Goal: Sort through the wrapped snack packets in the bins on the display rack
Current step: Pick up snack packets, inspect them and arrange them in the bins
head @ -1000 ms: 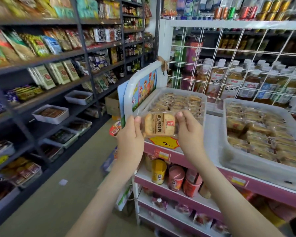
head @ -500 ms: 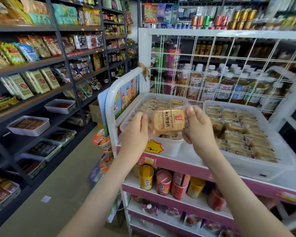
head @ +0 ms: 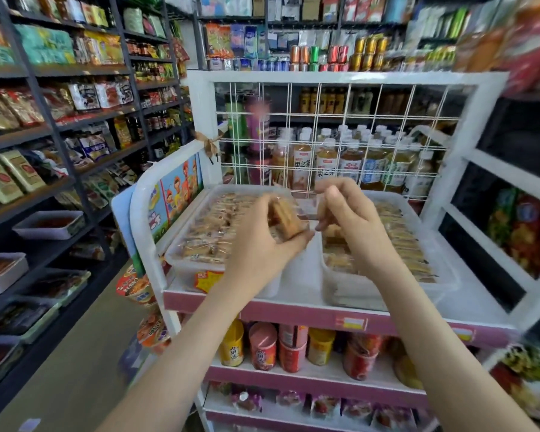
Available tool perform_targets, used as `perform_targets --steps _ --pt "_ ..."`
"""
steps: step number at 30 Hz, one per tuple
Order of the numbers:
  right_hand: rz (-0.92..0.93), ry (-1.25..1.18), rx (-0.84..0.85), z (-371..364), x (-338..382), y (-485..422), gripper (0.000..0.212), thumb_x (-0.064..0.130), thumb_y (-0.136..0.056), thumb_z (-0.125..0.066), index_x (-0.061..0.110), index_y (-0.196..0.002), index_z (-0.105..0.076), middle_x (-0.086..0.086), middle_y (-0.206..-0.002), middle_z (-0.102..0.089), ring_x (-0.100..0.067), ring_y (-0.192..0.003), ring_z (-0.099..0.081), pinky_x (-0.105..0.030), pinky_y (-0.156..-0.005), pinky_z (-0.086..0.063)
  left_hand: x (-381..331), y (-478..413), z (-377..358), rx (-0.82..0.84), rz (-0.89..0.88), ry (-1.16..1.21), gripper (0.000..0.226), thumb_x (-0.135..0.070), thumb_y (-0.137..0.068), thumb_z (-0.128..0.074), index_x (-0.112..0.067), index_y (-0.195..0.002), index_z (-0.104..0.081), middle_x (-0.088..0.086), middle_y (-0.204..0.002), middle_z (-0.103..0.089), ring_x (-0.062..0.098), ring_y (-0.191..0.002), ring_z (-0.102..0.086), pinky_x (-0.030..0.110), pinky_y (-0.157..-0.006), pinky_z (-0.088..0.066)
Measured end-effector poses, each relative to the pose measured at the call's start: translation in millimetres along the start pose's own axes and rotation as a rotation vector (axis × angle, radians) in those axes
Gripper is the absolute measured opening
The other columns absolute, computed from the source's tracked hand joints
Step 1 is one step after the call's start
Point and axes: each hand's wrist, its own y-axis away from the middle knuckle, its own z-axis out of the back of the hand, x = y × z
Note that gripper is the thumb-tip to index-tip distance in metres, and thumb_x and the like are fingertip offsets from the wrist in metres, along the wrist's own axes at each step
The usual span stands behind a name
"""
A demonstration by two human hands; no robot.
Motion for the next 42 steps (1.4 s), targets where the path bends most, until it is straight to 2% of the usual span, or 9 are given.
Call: perform_targets --steps 4,7,12,16,21,27,31,36,42 --pt "-0.14 0.108 0.284 25 -21 6 0.067 0.048 -0.075 -0.067 0.029 -0.135 -0.043 0.008 -0.12 -0.056 -0.005 -0.11 -0.057 -0.029 -0.09 -0.05 5 1 -5 0.092 0.218 0.844 0.036 -0.01 -0.073 -0.08 -0.027 -0.1 -0.063 -0.003 -0.095 -0.072 0.013 -0.095 -0.068 0.028 -0.082 -0.053" --pt "-0.079 0.068 0.367 25 -24 12 0.062 0.027 -0.075 -0.075 0.031 -0.13 -0.047 0.005 -0.125 -0.057 -0.008 -0.109 -0.06 -0.032 -0.081 -0.054 7 0 -13 0.163 0.188 1.058 0.048 0.001 -0.064 -0.082 -0.033 -0.097 -0.072 0.0 -0.096 -0.073 0.018 -0.096 -0.068 0.033 -0.082 -0.057" --pt "0.046 0.252 0.269 36 -30 14 0.055 0.009 -0.079 -0.075 0.03 -0.123 -0.049 0.008 -0.116 -0.058 -0.003 -0.101 -0.059 -0.028 -0.082 -0.054 10 2 -20 0.252 0.307 0.983 0.059 0.002 -0.069 -0.07 -0.025 -0.119 -0.054 -0.004 -0.094 -0.075 0.012 -0.093 -0.07 0.024 -0.08 -0.056" --pt "0.138 0.494 0.119 51 -41 12 0.059 0.01 -0.078 -0.074 0.026 -0.128 -0.046 0.01 -0.122 -0.051 0.001 -0.111 -0.05 -0.027 -0.091 -0.049 15 -1 -15 0.301 0.346 0.847 0.064 -0.017 -0.065 -0.074 -0.019 -0.125 -0.053 0.004 -0.117 -0.068 0.021 -0.107 -0.067 0.032 -0.086 -0.056" --pt "0.163 0.508 0.117 62 -50 13 0.063 0.006 -0.079 -0.074 0.025 -0.132 -0.045 0.011 -0.128 -0.044 -0.004 -0.12 -0.045 -0.036 -0.098 -0.047 14 0 -24 0.256 0.33 0.67 0.038 -0.009 -0.083 -0.071 -0.028 -0.115 -0.061 0.011 -0.116 -0.066 0.019 -0.105 -0.067 0.031 -0.086 -0.056" --pt "0.151 0.431 0.07 74 -54 18 0.072 -0.001 -0.076 -0.075 0.023 -0.136 -0.044 0.011 -0.132 -0.038 -0.003 -0.123 -0.04 -0.015 -0.094 -0.045 8 1 -42 0.215 0.333 0.627 0.04 -0.003 -0.086 -0.067 -0.028 -0.116 -0.056 0.003 -0.106 -0.063 0.004 -0.089 -0.067 0.023 -0.077 -0.056" --pt "0.175 0.467 0.032 81 -59 21 0.074 -0.005 -0.074 -0.074 0.017 -0.138 -0.045 0.001 -0.137 -0.04 0.011 -0.121 -0.036 -0.01 -0.095 -0.041 8 2 -53 0.206 0.36 0.616 0.048 -0.005 -0.084 -0.071 -0.04 -0.112 -0.056 0.008 -0.117 -0.059 0.021 -0.108 -0.062 0.038 -0.087 -0.057" --pt "0.168 0.657 -0.044 86 -64 20 0.07 0.01 -0.081 -0.073 0.027 -0.141 -0.041 -0.001 -0.149 -0.028 -0.015 -0.133 -0.026 -0.03 -0.107 -0.029 -5 -4 -62 0.139 0.406 0.704 0.047 0.002 -0.084 -0.068 -0.033 -0.113 -0.056 0.007 -0.098 -0.068 0.019 -0.087 -0.072 0.035 -0.072 -0.06" --pt "0.031 0.522 0.144 79 -48 12 0.087 0.045 -0.08 -0.071 0.035 -0.149 -0.019 0.007 -0.147 -0.036 -0.007 -0.131 -0.035 -0.026 -0.106 -0.032 -25 -22 -68 0.173 0.191 0.374 0.04 -0.03 -0.083 -0.074 -0.039 -0.118 -0.056 -0.008 -0.119 -0.061 0.014 -0.111 -0.061 0.037 -0.085 -0.056"
